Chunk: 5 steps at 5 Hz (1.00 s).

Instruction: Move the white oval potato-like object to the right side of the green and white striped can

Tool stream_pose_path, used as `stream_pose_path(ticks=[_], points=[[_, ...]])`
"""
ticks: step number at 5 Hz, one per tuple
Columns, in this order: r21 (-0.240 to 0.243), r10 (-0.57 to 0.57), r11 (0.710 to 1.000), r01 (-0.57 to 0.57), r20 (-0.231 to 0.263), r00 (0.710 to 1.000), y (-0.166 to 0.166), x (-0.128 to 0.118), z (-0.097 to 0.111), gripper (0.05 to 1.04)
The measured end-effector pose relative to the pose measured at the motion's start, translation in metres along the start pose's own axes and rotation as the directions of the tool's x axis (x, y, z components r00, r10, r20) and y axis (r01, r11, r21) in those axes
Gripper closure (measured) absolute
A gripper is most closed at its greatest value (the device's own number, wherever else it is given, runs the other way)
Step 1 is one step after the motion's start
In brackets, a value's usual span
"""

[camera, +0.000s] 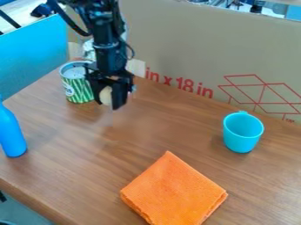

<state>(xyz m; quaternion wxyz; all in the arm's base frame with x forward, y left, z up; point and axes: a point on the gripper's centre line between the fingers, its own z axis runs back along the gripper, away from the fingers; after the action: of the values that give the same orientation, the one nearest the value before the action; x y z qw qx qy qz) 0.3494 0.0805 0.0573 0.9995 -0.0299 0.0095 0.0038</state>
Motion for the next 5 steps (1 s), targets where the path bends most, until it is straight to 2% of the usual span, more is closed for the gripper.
stream_pose_path(ticks=[1,2,3,4,5], points=[[0.013,0.008,1.0,-0.008,-0.013,1.0,-0.008,0.018,-0.017,0.439],[0.09,0.042,0.995,-0.04,-0.026,0.999,-0.004,0.019,-0.025,0.439],[0.107,0.045,0.993,-0.043,-0.02,0.999,-0.006,0.017,-0.028,0.369],[0.067,0.074,0.995,-0.071,-0.041,0.996,-0.006,0.005,-0.028,0.102],[0.015,0.11,0.994,-0.109,-0.038,0.993,-0.001,0.001,-0.025,0.076]])
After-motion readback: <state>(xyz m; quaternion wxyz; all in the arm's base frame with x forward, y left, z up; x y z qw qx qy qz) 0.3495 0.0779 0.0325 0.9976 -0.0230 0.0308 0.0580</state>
